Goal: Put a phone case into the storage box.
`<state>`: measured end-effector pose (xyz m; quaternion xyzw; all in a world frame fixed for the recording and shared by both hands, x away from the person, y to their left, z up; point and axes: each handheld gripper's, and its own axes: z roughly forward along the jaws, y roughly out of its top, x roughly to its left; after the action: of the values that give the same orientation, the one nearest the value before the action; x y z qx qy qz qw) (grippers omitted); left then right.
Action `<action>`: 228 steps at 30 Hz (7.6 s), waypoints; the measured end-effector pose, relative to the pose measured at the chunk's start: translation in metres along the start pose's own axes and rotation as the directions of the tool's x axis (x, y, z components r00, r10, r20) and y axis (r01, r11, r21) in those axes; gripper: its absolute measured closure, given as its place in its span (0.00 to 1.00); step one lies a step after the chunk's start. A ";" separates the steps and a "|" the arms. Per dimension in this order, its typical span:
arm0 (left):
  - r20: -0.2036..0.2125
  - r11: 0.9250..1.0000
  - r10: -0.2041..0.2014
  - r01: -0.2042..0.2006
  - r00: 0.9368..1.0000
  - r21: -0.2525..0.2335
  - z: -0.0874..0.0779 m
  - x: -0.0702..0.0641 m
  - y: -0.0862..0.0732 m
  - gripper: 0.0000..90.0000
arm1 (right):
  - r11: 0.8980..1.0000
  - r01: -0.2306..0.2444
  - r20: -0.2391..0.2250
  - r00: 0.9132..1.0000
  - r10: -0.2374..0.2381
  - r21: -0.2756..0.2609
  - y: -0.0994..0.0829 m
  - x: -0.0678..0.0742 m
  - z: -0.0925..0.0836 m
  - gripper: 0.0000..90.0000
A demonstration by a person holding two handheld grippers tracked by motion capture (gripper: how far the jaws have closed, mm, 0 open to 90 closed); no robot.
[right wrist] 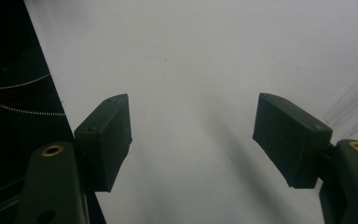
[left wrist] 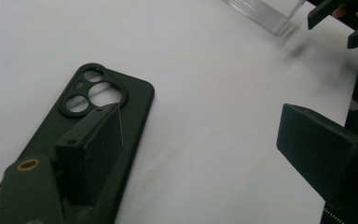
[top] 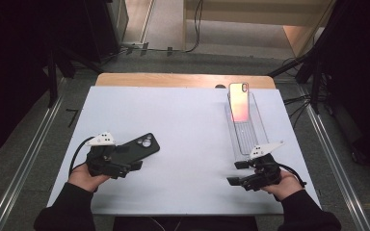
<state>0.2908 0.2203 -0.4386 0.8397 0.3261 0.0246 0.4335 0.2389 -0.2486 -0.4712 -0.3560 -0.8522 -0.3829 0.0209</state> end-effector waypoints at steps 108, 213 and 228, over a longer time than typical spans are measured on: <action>-0.074 0.930 0.266 -0.236 0.961 0.283 0.068 0.062 0.001 0.17 | 1.000 -0.015 -0.006 1.000 0.015 0.002 -0.002 -0.004 0.000 0.28; -0.245 0.975 -0.060 0.005 0.968 -0.221 0.086 -0.072 0.036 0.17 | 0.953 -0.167 0.007 0.985 0.175 -0.252 0.078 0.030 0.009 0.26; -0.284 0.937 -0.051 -0.053 0.958 -0.345 0.089 -0.083 0.028 0.17 | 0.940 -0.201 -0.015 0.979 0.205 -0.277 0.110 0.031 0.016 0.26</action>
<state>0.2686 0.0982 -0.4533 0.7371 0.3758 0.2042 0.5232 0.2878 -0.1701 -0.4028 -0.4440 -0.7491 -0.4916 0.0041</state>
